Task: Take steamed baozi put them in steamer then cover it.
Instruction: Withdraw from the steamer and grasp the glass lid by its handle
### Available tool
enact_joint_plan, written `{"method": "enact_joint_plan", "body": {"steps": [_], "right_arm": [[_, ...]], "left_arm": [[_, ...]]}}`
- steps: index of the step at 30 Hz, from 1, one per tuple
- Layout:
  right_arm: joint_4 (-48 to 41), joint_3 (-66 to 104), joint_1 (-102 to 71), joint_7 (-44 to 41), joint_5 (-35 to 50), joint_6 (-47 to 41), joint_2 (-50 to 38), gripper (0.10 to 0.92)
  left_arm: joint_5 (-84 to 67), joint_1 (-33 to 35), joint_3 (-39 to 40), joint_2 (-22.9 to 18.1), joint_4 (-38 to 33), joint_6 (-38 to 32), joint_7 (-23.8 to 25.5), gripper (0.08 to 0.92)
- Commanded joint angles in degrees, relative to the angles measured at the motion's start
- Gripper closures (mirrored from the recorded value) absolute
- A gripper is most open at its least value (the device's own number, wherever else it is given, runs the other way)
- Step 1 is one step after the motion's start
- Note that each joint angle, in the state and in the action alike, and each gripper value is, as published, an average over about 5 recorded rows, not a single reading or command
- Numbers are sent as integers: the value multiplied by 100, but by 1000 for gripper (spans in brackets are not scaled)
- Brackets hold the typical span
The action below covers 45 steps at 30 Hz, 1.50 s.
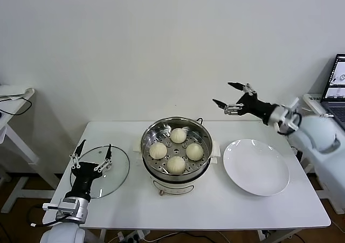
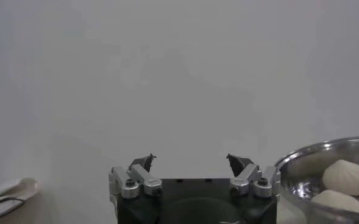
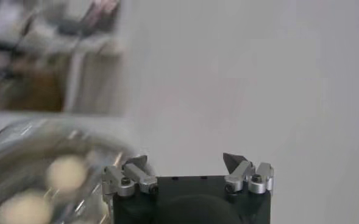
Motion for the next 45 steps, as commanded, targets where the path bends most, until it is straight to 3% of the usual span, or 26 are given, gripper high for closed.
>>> {"method": "enact_joint_plan", "body": {"steps": [1,10,17,24,29,45], "right_arm": [[1058,2390,-3663,1684,-999,1315,1931,203],[1013,2109,-4504,2003,-1892,2486,3133,203],[925,2056,-4698,2054,-1931,2652,3663,203],[900,2001,-4629,2045,-1921,2628,3763,203],[808,1945,-4556,2033,-1915,2632,3778,203],[541,1781,-4333,2022,-1927,2615,3802,203]], "left_arm": [[77,-55,-21,43,249,-313,-46,177],[404,-103,48,60,479,-442,-176,177],[2277,-98,15,173,1056,-984,-538,177],[5048,159,-116,524,1619,-1776,-1170,177],[6224,108,-277,663,2082,-1912,-1514,177],[7388,-750,-323,769,3409,-1658,-1771,177]]}}
